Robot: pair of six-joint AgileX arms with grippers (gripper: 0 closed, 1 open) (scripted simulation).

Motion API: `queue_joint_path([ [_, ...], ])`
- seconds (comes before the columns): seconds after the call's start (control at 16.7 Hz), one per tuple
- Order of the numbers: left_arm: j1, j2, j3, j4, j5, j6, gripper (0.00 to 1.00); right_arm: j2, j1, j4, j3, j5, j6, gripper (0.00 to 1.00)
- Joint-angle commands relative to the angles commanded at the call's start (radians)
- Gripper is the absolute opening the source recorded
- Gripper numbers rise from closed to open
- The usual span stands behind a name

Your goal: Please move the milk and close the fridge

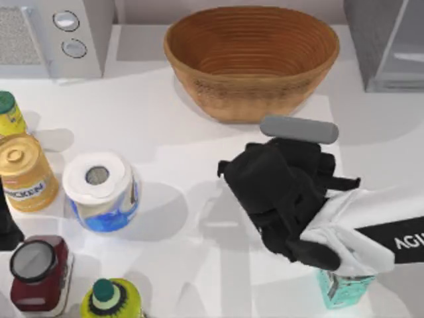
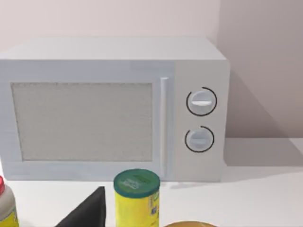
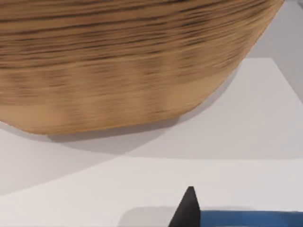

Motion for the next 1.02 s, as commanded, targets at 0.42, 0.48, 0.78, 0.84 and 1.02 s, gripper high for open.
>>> queue_joint_path([
  [0.42, 0.0, 0.0, 0.0, 0.0, 0.0, 0.0, 1.0, -0.191, -0.464, 0.432, -0.207, -0.467, -0.303, 0.0],
  [0.48, 0.0, 0.0, 0.0, 0.0, 0.0, 0.0, 1.0, -0.223, -0.542, 0.499, -0.247, -0.551, -0.357, 0.0],
  [0.78, 0.0, 0.0, 0.0, 0.0, 0.0, 0.0, 1.0, -0.345, -0.809, 0.737, -0.419, -0.828, -0.573, 0.0],
  [0.84, 0.0, 0.0, 0.0, 0.0, 0.0, 0.0, 1.0, -0.359, -0.833, 0.761, -0.438, -0.853, -0.595, 0.0],
  [1.02, 0.0, 0.0, 0.0, 0.0, 0.0, 0.0, 1.0, -0.367, -0.849, 0.776, -0.451, -0.869, -0.609, 0.0],
])
